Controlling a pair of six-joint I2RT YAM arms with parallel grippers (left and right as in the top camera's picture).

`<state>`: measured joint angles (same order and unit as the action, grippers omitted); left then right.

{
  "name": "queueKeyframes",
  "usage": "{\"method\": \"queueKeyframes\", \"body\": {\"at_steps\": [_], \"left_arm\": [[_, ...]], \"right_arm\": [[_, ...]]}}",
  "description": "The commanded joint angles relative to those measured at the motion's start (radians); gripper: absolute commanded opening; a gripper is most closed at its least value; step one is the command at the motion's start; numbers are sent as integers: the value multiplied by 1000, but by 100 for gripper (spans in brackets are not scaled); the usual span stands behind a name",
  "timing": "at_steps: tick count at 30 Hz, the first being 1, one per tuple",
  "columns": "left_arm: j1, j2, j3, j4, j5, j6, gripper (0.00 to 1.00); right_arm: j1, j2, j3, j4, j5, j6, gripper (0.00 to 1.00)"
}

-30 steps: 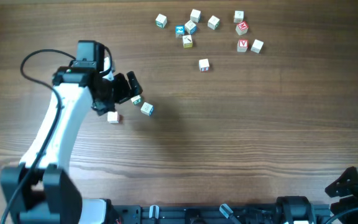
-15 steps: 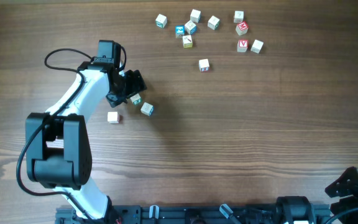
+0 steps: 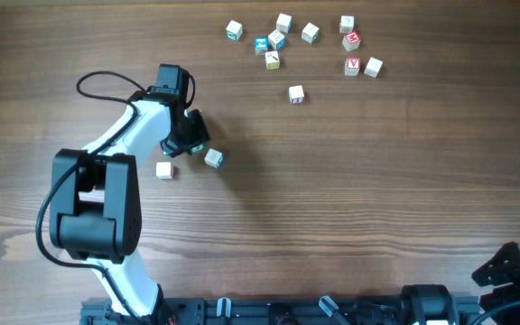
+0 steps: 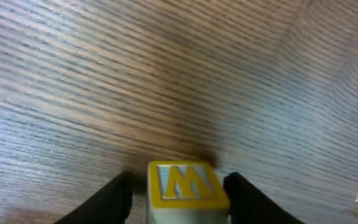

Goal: Form a tower
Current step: 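Reach the left gripper down and grasp the yellow W block, then lift the W block and carry it over the white 0 block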

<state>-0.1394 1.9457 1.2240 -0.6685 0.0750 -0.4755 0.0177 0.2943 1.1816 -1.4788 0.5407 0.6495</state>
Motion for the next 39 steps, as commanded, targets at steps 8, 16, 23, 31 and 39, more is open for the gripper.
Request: {"method": "queueKeyframes", "body": {"at_steps": [8, 16, 23, 31, 39], "left_arm": [[-2, -123, 273, -353, -179, 212, 22], [63, -470, 347, -721, -166, 255, 20], [89, -575, 287, -676, -88, 339, 19], [92, -575, 23, -475, -86, 452, 22], [92, -548, -30, -367, -87, 615, 11]], "right_arm": [[-4, -6, 3, 3, 19, 6, 100], [-4, -6, 3, 3, 19, 6, 100], [-4, -6, 3, 3, 19, 5, 100], [-4, -6, 3, 3, 19, 6, 100], [-4, -6, 3, 3, 19, 6, 100]]}}
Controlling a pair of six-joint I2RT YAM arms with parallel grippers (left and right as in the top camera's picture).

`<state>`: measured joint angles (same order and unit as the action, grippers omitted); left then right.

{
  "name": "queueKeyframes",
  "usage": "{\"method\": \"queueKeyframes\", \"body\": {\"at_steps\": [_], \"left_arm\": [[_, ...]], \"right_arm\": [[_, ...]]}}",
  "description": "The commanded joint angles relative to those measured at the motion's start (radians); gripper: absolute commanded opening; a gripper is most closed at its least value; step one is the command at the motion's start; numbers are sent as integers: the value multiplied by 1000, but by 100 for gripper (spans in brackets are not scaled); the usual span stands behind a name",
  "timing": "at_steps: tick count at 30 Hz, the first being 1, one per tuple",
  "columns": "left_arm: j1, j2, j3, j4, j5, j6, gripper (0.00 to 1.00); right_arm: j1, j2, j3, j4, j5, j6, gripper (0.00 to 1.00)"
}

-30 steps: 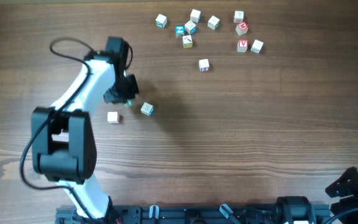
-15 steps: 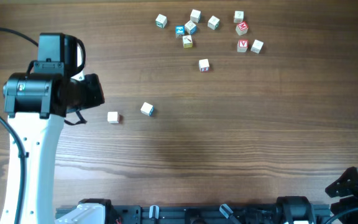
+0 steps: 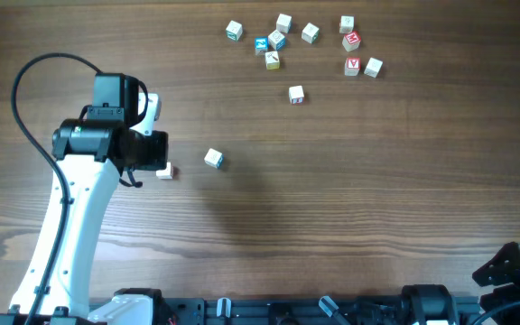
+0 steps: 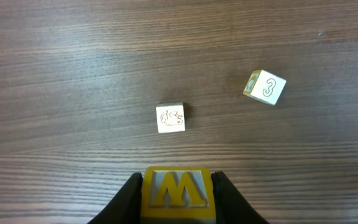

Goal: Form a tower
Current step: 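Lift the W block and carry it over the white 0 block, then lower the W block onto the 0 block and open the left gripper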

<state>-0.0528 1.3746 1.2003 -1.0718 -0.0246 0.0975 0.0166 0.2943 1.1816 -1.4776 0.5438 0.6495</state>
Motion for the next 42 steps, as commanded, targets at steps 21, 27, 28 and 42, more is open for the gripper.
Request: {"method": "queueKeyframes", "body": {"at_steps": [21, 27, 28, 42], "left_arm": [[151, 258, -58, 127, 163, 31, 22], [150, 258, -58, 137, 162, 57, 22], [149, 258, -58, 140, 161, 58, 22], [149, 258, -58, 129, 143, 82, 21]], "right_arm": [[-3, -6, 3, 2, 16, 6, 100], [-3, -6, 3, 2, 16, 6, 100], [-3, -6, 3, 2, 16, 5, 99], [-3, -6, 3, 2, 16, 5, 100]]}}
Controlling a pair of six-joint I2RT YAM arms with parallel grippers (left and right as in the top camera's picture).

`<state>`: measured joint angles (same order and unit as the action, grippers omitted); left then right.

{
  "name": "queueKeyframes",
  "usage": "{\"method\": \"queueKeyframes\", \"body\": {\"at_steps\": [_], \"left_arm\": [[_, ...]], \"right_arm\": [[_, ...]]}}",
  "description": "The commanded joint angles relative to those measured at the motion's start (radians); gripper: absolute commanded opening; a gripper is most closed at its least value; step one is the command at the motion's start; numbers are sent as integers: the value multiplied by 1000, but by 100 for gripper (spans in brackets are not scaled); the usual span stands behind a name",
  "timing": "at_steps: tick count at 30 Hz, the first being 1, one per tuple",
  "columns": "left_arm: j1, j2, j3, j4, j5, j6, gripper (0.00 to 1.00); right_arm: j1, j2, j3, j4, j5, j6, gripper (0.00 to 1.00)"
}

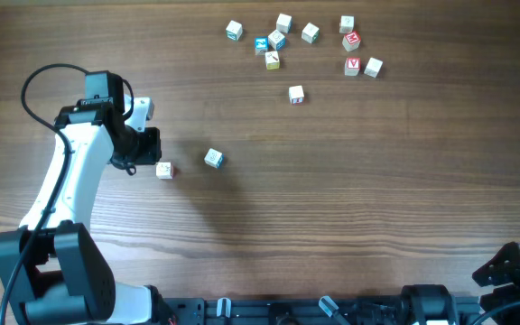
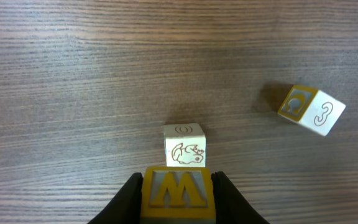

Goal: Form a tower
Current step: 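Lower the W block onto the 0 block and open the left gripper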

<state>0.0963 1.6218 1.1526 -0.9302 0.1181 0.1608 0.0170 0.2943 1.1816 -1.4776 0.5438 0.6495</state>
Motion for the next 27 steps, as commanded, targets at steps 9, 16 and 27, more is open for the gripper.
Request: {"method": "queueKeyframes", "body": {"at_steps": [9, 16, 27], "left_arm": [[-12, 11, -59, 4, 0, 12, 23], [-14, 11, -91, 57, -37, 11, 27], [-14, 15, -94, 91, -37, 20, 25]], "right_arm": [[-3, -6, 3, 2, 16, 6, 100], [-3, -6, 3, 2, 16, 5, 100], [-3, -6, 3, 2, 16, 6, 100]]}}
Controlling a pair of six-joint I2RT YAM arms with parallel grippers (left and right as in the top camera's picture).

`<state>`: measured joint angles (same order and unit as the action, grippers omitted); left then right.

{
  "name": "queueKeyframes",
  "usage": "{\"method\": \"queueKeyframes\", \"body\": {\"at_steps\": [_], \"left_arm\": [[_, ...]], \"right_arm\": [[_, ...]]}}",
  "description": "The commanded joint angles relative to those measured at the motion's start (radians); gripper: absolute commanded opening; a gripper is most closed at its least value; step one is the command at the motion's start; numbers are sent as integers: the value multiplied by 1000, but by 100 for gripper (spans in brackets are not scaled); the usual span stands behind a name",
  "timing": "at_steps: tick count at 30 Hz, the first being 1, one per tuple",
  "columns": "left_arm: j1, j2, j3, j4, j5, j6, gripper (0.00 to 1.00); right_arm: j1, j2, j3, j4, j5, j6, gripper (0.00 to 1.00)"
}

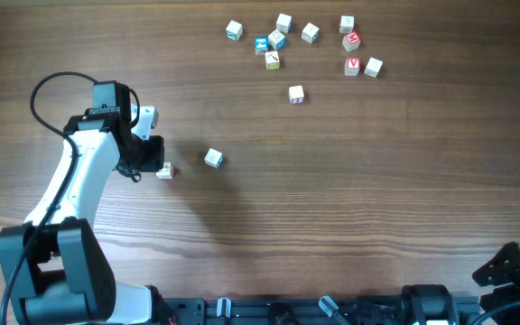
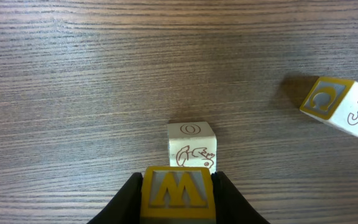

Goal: Form a tower
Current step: 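Lower the W block onto the 0 block and open the left gripper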

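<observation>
My left gripper [image 2: 178, 194] is shut on a yellow block marked M [image 2: 178, 191], held just above and in front of a pale block [image 2: 192, 145] bearing an animal drawing and an O on top. In the overhead view the left gripper [image 1: 147, 153] hangs right beside that pale block [image 1: 165, 170]. A block marked 3 with a yellow face [image 2: 340, 107] lies tilted to the right, seen from overhead as a small block [image 1: 213, 159]. The right gripper [image 1: 510, 266] rests at the lower right corner; its fingers cannot be made out.
Several loose blocks [image 1: 278, 41] are scattered at the far middle of the wooden table [image 1: 332, 199], more [image 1: 351, 41] to their right, and a single one [image 1: 296, 94] nearer. The left arm's cable [image 1: 52, 86] loops over the table's left side.
The left gripper with the M block has shifted slightly toward the pale animal block, which now shows larger and closer in the wrist view. The 3 block lies further right in that view.
The left gripper was at the table by the 3 block, its fingers around the M block. Then it held the M block high above the pale animal block. It then stood lower and closer, and now the M block hangs right by that block.
</observation>
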<state>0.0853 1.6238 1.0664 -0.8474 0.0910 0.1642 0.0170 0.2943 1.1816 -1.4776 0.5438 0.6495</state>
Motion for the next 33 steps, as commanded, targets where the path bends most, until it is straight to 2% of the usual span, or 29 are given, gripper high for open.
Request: {"method": "queueKeyframes", "body": {"at_steps": [1, 7, 11, 14, 24, 33], "left_arm": [[-3, 14, -8, 11, -10, 16, 25], [-53, 15, -8, 19, -11, 42, 27], [-55, 30, -8, 24, -48, 37, 23], [-55, 72, -8, 25, -47, 8, 28], [-55, 80, -8, 26, -21, 8, 35], [-55, 80, -8, 40, -5, 8, 35]], "right_arm": [[-3, -6, 3, 2, 16, 5, 100], [-3, -6, 3, 2, 16, 6, 100], [-3, -6, 3, 2, 16, 6, 100], [-3, -6, 3, 2, 16, 6, 100], [-3, -6, 3, 2, 16, 6, 100], [-3, -6, 3, 2, 16, 6, 99]]}}
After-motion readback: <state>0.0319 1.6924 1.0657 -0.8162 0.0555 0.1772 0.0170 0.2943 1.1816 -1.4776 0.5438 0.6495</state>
